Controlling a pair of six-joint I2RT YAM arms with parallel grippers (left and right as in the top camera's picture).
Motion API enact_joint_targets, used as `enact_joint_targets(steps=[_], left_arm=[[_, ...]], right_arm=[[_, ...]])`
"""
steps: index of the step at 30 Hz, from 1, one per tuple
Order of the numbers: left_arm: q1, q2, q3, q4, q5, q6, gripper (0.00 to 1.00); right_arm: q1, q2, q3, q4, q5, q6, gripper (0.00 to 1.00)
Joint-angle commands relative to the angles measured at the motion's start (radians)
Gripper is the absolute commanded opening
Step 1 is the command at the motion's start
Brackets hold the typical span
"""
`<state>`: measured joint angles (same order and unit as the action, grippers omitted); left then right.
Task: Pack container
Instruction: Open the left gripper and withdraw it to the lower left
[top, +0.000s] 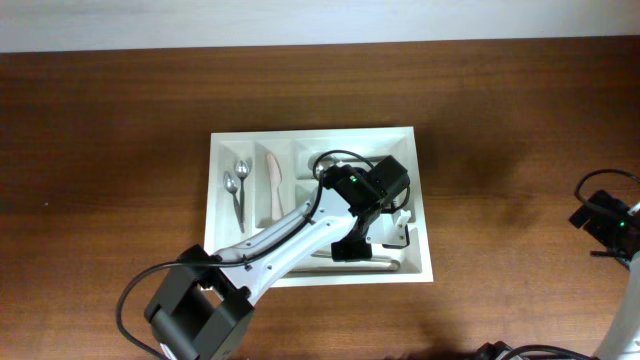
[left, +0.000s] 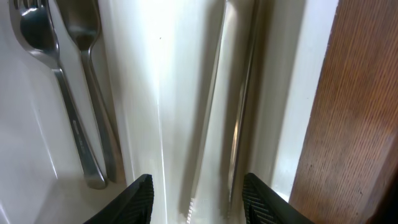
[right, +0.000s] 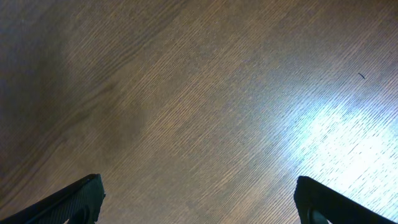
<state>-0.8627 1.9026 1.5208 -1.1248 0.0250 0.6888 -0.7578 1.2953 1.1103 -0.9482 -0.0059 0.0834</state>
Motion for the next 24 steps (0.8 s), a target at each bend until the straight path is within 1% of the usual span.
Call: enact_joint_targets(steps=[1,5,8,9,10,11,12,13,20,24], left_arm=[[0.003,0.016,-0.002,-0.002,-0.028,0.013,0.53],[0.003,0.016,0.006,0.025,-0.064,0.011,0.58],[0.003,0.016,0.04,0.07,-0.121,-0.035,0.62],[0.003,0.016,0.06,0.082,-0.141,-0.053,0.66],[0.004,0.016,0.086,0.097,-0.163,-0.071,0.72],[0.005,0.016,0.109,0.105,-0.177,-0.082,0.94],[0.008,0.016,0.158,0.115,-0.2,-0.107,0.99],[0.011,0.016,0.197,0.12,-0.211,-0.122,0.99],[0.066,0.007,0.446,0.116,-0.214,-0.129,0.99],[0.138,-0.037,0.546,0.114,-0.254,-0.211,0.99]], right_arm=[[-0.005,0.003,0.0,0.003,-0.006,0.01,0.99],[-0.005,0.003,0.0,0.003,-0.006,0.01,0.99],[-0.005,0.003,0.0,0.003,-0.006,0.01,0.99],[-0.005,0.003,0.0,0.003,-0.006,0.01,0.99],[-0.005,0.003,0.0,0.003,-0.006,0.01,0.99],[-0.005,0.003,0.0,0.003,-0.006,0.01,0.99],[-0.005,0.003,0.0,0.003,-0.006,0.01,0.99],[-0.005,0.003,0.0,0.003,-0.006,0.01,0.99],[-0.005,0.003,0.0,0.003,-0.006,0.01,0.99],[-0.005,0.003,0.0,0.003,-0.006,0.01,0.99]])
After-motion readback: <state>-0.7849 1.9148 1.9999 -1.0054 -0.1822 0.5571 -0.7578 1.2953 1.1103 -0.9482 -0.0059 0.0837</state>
